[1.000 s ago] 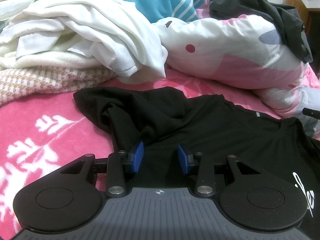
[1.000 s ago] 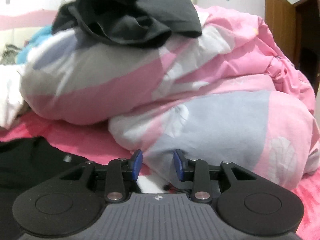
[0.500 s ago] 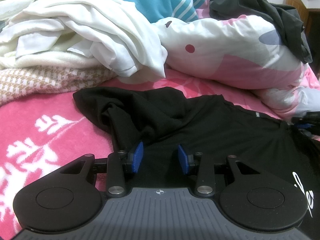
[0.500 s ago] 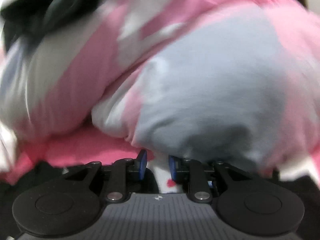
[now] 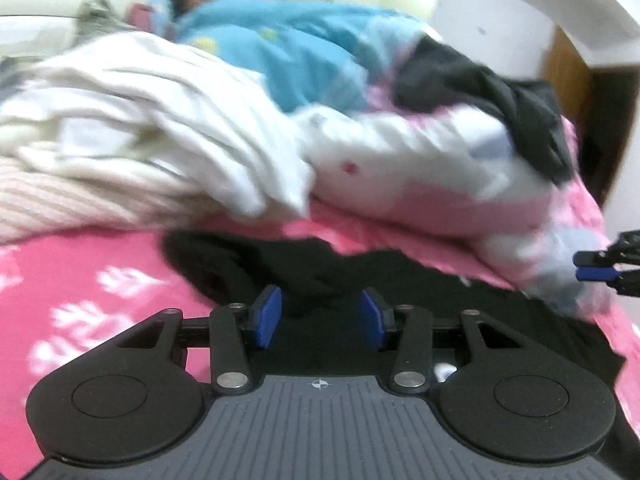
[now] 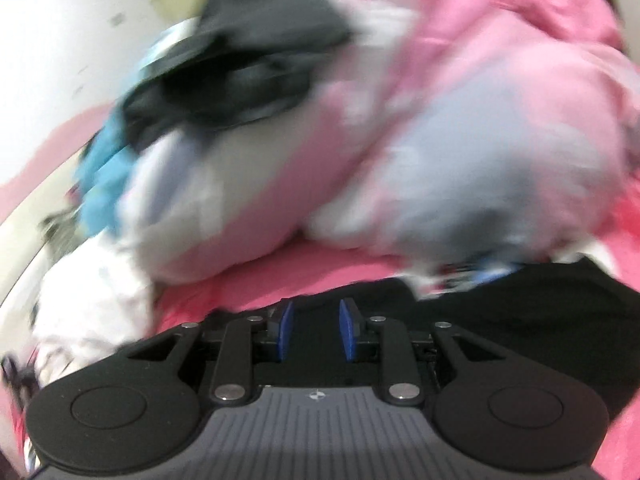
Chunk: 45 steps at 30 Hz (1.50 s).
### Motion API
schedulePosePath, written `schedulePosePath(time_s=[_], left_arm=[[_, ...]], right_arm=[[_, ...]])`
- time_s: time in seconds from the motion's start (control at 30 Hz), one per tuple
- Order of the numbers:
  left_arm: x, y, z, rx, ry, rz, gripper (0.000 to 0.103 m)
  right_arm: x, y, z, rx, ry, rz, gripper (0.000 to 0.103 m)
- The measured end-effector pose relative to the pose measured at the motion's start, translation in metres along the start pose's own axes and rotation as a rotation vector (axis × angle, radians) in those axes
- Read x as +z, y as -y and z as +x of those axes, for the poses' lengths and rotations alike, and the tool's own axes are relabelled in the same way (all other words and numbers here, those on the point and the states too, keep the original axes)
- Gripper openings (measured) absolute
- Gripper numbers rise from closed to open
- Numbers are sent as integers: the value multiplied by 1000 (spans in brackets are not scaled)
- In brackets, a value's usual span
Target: Fold clothes
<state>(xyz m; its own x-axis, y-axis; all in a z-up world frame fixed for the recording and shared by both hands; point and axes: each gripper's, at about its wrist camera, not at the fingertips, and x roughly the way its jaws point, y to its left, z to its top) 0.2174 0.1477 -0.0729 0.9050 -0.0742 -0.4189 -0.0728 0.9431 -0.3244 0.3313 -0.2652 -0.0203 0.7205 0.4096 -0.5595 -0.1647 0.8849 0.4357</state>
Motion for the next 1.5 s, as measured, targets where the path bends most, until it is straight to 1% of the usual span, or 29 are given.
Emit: schedulePosePath(time_s=[0.07, 0.1, 0.17, 0.2, 0.3, 0.33, 0.4, 0.53, 0.6, 0.67, 0.73, 0.8, 0.9, 0.97, 1.0, 1.07, 1.13, 1.23, 1.27, 1.3, 1.33, 1.4, 1.43, 1.5], left_arm=[[4, -20, 0, 48, 1, -70, 44], [6, -30, 1, 64, -11, -110, 44], [8, -53, 4, 81, -37, -200, 44], [9, -62, 4, 83, -41, -230, 44], [13, -88, 3, 95, -46, -295, 44], [14, -95, 3, 92, -49, -315, 44], [15, -105, 3, 56, -63, -345, 44], [17, -122, 6, -22, -94, -396, 44], [16, -115, 14, -83, -130, -360, 44], [15, -104, 18, -101, -147, -315, 44], [13, -99, 20, -105, -155, -285, 44], [12, -93, 21, -110, -163, -254, 43], [10, -90, 24, -101, -188, -229, 42], [7, -91, 24, -90, -201, -225, 37], [7, -92, 24, -86, -200, -223, 35], [7, -92, 24, -85, -200, -218, 35], [6, -91, 22, -82, -199, -205, 35], [6, -86, 22, -71, -197, -164, 35], [5, -85, 22, -67, -196, -150, 35], [5, -83, 21, -65, -196, -138, 35], [5, -83, 20, -68, -195, -131, 35], [6, -84, 18, -84, -195, -130, 35], [6, -84, 17, -97, -195, -133, 35], [6, -84, 14, -139, -196, -123, 36]], right_arm=[[-7, -47, 11, 48, -38, -88, 31], [-14, -69, 18, 69, -59, -131, 33], [-28, -110, 34, 111, -103, -215, 36], [-36, -131, 42, 132, -125, -257, 37], [-54, -169, 74, 164, -179, -293, 39], [-59, -176, 82, 166, -194, -293, 39], [-69, -190, 99, 172, -232, -294, 39], [-80, -218, 115, 163, -229, -362, 39], [-78, -219, 127, 119, -250, -358, 39], [-76, -219, 139, 74, -272, -351, 39], [-72, -209, 154, 59, -302, -254, 39], [-69, -204, 160, 95, -305, -193, 37], [-75, -231, 159, 182, -307, -338, 37], [-81, -253, 159, 229, -303, -464, 37], [-86, -265, 160, 238, -302, -537, 37], [-94, -285, 168, 251, -308, -650, 37], [-101, -301, 181, 260, -339, -733, 37], [-116, -321, 204, 224, -380, -856, 37], [-122, -325, 212, 208, -386, -901, 31], [-126, -326, 217, 192, -387, -921, 23], [-128, -327, 222, 175, -388, -938, 9], [-115, -317, 217, 199, -349, -828, 8], [-104, -307, 208, 227, -312, -744, 8], [-80, -276, 181, 323, -236, -535, 8]])
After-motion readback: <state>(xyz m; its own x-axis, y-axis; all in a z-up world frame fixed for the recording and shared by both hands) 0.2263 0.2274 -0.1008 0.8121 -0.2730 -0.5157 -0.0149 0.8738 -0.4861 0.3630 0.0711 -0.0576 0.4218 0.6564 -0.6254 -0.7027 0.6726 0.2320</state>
